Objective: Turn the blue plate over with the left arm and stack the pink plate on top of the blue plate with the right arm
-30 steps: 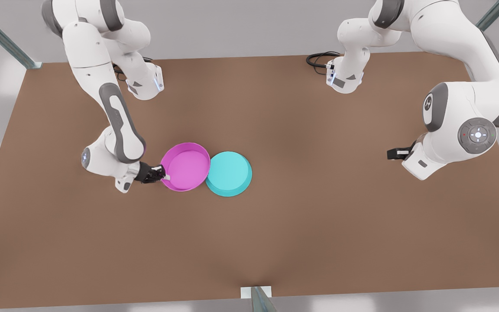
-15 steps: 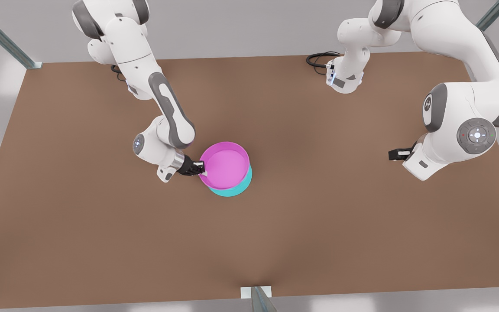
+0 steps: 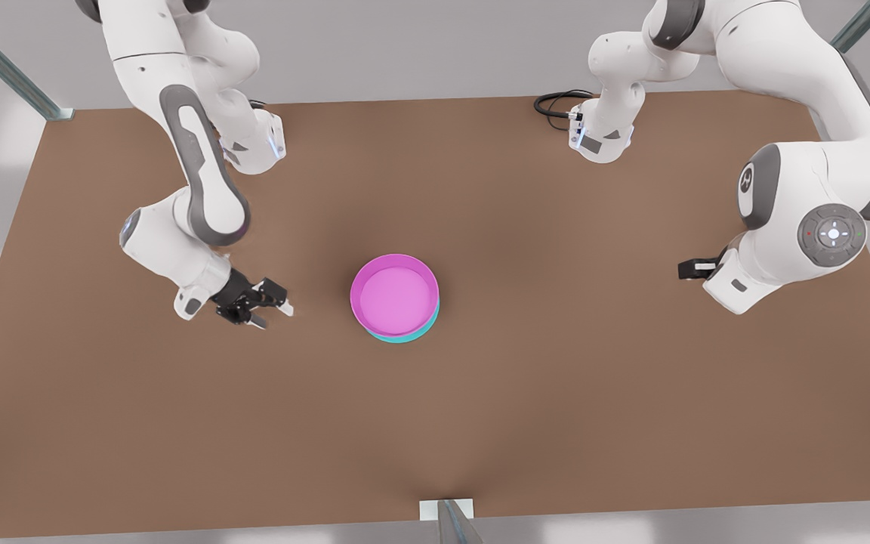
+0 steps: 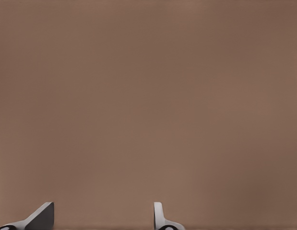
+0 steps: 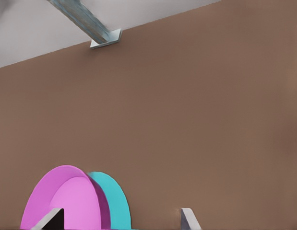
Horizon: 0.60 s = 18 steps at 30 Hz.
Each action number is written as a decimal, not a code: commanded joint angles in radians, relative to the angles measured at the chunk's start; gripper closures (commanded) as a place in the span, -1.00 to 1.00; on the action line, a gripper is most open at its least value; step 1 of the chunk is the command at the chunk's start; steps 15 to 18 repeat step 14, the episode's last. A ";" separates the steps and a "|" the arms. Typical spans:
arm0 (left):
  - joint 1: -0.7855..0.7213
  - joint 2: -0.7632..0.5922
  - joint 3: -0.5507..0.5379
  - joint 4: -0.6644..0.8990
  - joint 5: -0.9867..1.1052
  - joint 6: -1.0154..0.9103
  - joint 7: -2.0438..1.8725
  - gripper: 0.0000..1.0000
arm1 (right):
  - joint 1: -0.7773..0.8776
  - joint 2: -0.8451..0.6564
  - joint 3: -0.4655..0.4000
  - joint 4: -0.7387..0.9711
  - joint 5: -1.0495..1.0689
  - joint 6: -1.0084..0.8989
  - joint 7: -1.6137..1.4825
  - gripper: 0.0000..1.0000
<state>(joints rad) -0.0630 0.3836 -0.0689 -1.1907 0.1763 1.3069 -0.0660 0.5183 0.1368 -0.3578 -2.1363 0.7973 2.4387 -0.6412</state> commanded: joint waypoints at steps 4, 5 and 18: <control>0.000 0.000 0.000 0.003 -0.008 0.000 0.002 -1.00 | -0.119 -0.019 -0.058 0.234 -0.460 -0.378 0.060 -1.00; 0.000 0.000 -0.002 0.003 -0.009 0.002 0.003 -1.00 | -0.129 -0.019 -0.062 0.340 -0.616 -0.538 0.220 -1.00; 0.000 0.000 -0.003 0.006 -0.006 0.002 0.009 -1.00 | -0.442 0.058 0.218 0.671 -0.773 -0.903 0.634 -1.00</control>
